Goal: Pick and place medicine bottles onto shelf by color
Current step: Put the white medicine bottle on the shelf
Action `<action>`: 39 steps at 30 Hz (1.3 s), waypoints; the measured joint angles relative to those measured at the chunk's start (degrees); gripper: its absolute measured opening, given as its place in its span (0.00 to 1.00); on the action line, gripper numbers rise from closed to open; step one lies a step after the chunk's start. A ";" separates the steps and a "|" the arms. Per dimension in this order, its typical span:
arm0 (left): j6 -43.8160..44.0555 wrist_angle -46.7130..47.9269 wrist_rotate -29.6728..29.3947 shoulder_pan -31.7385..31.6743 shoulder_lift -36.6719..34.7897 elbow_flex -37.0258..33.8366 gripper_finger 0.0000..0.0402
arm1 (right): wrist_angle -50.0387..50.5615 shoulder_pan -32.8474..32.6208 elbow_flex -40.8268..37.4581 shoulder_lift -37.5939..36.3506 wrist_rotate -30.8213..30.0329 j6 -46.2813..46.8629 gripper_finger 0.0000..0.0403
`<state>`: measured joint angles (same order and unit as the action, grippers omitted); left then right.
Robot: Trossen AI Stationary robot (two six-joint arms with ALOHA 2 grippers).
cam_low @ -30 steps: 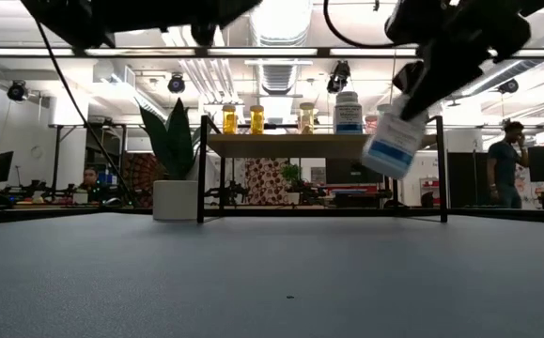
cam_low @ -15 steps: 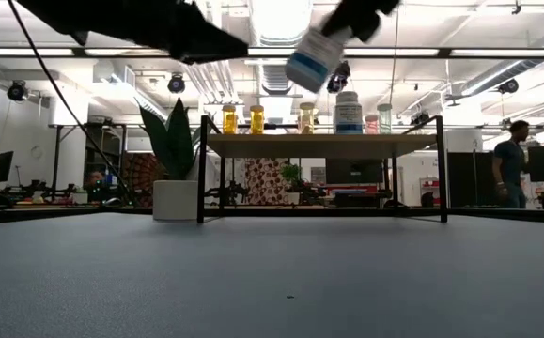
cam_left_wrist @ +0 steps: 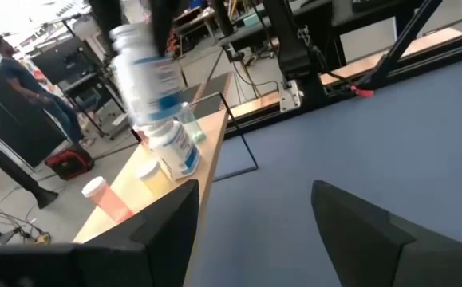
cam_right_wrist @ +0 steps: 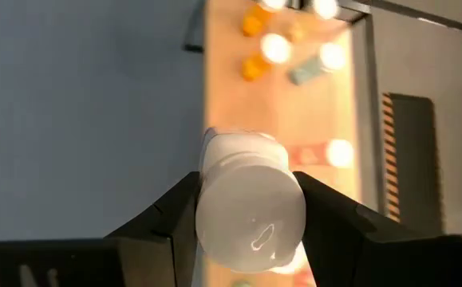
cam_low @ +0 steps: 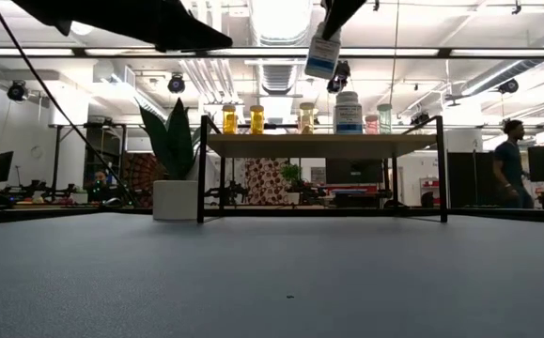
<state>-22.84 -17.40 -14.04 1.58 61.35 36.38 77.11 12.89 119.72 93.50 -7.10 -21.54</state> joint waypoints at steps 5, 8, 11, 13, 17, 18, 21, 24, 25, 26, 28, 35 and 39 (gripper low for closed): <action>-0.02 -0.05 0.00 0.00 -0.94 -0.15 0.56 | 6.71 5.34 10.58 4.34 0.06 -5.44 0.40; -0.02 -0.02 0.00 0.00 -0.99 -0.15 0.56 | 6.01 8.64 12.26 5.19 1.33 -6.49 0.40; -0.07 0.05 0.00 0.00 -0.65 -0.15 0.56 | 5.51 11.85 12.24 5.62 -0.18 -10.05 0.40; -0.19 0.01 0.00 0.00 -0.65 -0.15 0.56 | 4.25 14.29 12.26 5.98 -2.62 -12.25 0.40; -0.26 0.06 0.00 0.00 -0.72 -0.15 0.56 | 5.18 18.52 12.22 7.75 0.03 -19.99 0.40; -0.26 0.02 0.00 0.00 -0.77 -0.15 0.56 | 5.26 19.32 12.21 8.21 1.26 -21.54 0.40; -0.28 0.24 0.00 0.00 -0.69 -0.15 0.56 | 5.22 21.33 12.22 9.55 5.32 -23.78 0.40; -0.30 0.55 0.00 0.00 -0.65 -0.20 0.56 | 5.29 22.63 12.25 11.00 7.92 -24.12 0.40; -0.30 0.59 0.02 0.00 -0.65 -0.20 0.56 | 5.39 23.01 12.23 11.52 8.40 -24.16 0.40; -0.35 0.57 0.01 0.00 -0.65 -0.20 0.56 | 5.53 23.30 12.22 12.00 8.76 -24.16 0.40; -0.58 0.59 0.00 0.00 -0.65 -0.20 0.56 | 5.79 23.72 12.22 12.96 9.07 -24.14 0.40; -0.63 0.98 0.01 0.00 -0.65 -0.20 0.56 | 6.70 24.65 12.14 14.74 11.21 -24.64 0.40; -0.62 1.01 0.02 0.00 -0.65 -0.20 0.56 | 6.68 24.93 12.11 15.29 11.69 -25.48 0.40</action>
<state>-23.45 -16.39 -14.02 1.58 60.71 36.18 83.79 37.81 131.83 108.79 4.59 -47.01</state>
